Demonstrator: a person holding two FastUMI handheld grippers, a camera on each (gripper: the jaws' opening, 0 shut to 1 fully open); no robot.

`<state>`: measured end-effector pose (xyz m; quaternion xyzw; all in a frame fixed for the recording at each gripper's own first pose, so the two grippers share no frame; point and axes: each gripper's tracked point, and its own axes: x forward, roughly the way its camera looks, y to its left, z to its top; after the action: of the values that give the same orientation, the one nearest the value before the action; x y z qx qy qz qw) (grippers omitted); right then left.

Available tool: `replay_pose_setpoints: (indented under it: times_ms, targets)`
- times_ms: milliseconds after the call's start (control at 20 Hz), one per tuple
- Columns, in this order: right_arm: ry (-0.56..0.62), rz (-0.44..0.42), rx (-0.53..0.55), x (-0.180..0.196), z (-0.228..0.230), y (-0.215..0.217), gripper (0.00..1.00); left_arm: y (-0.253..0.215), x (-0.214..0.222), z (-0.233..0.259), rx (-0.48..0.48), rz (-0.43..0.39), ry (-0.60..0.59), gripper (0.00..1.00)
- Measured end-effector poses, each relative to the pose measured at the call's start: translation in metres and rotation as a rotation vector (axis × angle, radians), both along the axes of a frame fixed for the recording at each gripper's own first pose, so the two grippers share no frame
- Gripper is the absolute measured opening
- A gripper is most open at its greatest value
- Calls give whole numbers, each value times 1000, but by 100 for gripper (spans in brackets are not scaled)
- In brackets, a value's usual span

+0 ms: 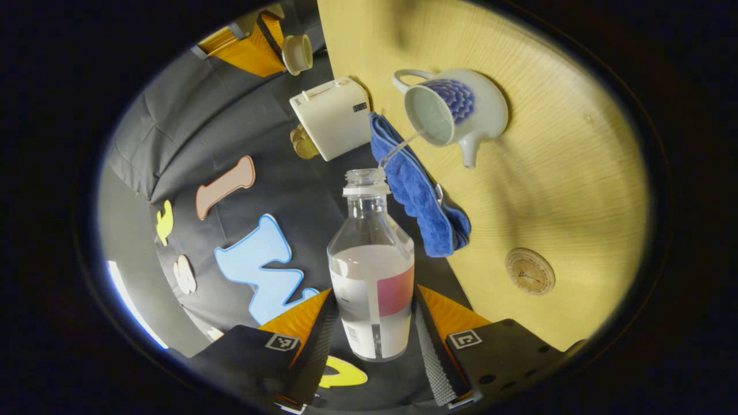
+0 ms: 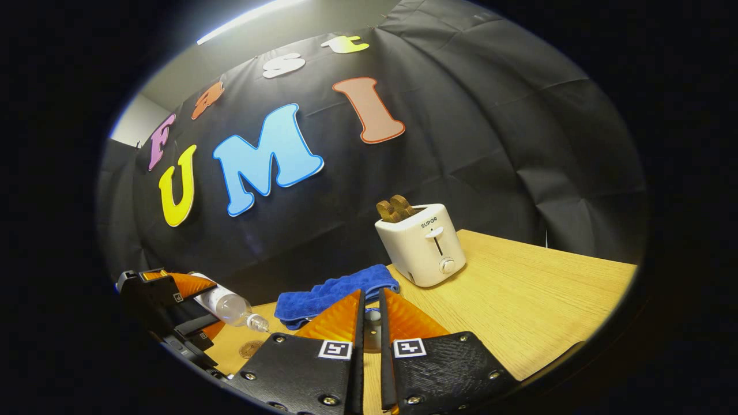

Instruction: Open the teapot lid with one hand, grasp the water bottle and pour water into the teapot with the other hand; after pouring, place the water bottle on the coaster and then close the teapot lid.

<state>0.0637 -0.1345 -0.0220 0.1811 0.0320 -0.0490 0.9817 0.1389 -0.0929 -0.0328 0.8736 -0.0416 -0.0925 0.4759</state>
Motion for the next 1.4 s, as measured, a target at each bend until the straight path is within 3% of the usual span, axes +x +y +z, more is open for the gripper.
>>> replay_pose_setpoints:
  times_ms: [650, 700, 750, 1400]
  targets:
    - [11, 11, 5, 0, -2, 1, 12, -4, -2, 3, 72, -4, -1, 84]
    - [11, 12, 5, 0, -2, 1, 12, -5, -2, 3, 80, -6, -3, 79]
    - [11, 12, 4, 0, -2, 1, 12, -5, -2, 4, 86, -6, -4, 84]
    - [9, 13, 9, -1, -2, 0, 12, -21, -5, 8, 159, -32, -22, 84]
